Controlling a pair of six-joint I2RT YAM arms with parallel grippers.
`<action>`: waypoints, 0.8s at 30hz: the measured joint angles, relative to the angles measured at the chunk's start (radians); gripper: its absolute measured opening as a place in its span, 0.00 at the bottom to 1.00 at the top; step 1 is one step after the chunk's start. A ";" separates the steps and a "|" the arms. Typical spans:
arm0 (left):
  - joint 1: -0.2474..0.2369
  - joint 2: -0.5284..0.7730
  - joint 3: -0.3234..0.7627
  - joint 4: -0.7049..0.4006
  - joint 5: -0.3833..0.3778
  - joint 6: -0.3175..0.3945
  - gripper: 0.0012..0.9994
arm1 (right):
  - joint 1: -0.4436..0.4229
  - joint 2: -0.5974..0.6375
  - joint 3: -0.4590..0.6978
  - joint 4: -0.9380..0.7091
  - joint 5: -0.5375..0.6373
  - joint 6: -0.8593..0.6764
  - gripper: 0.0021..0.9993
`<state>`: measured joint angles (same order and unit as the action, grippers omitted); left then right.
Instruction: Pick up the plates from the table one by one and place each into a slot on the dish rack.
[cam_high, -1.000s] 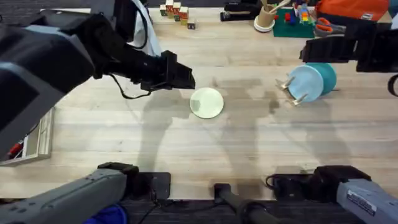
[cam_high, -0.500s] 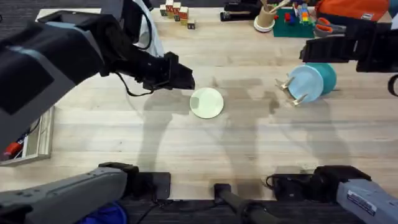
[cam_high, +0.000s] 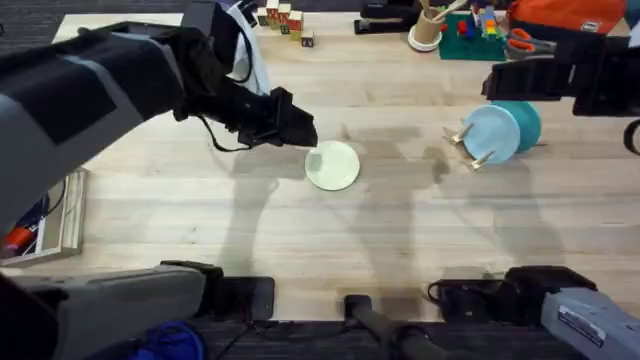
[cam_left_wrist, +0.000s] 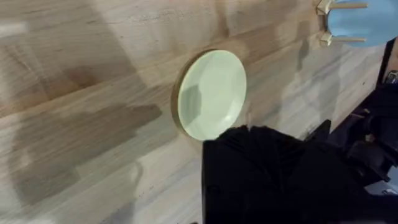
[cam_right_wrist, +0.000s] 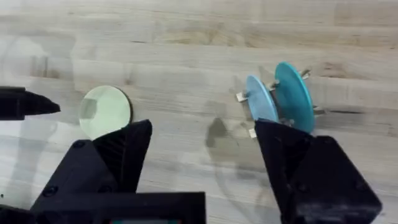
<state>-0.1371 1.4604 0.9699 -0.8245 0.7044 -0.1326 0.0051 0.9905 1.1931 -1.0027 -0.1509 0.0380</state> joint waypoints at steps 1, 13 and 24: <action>0.000 0.005 0.000 0.001 0.001 0.002 0.04 | 0.000 0.000 0.000 0.000 0.000 0.000 1.00; 0.000 0.066 0.000 0.006 0.009 0.022 0.04 | 0.000 0.000 0.000 0.000 0.000 0.000 1.00; 0.000 0.169 0.000 0.009 0.010 0.057 0.04 | 0.000 0.000 0.000 0.000 0.000 0.000 1.00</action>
<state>-0.1371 1.6298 0.9699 -0.8155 0.7143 -0.0757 0.0051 0.9905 1.1931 -1.0027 -0.1505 0.0380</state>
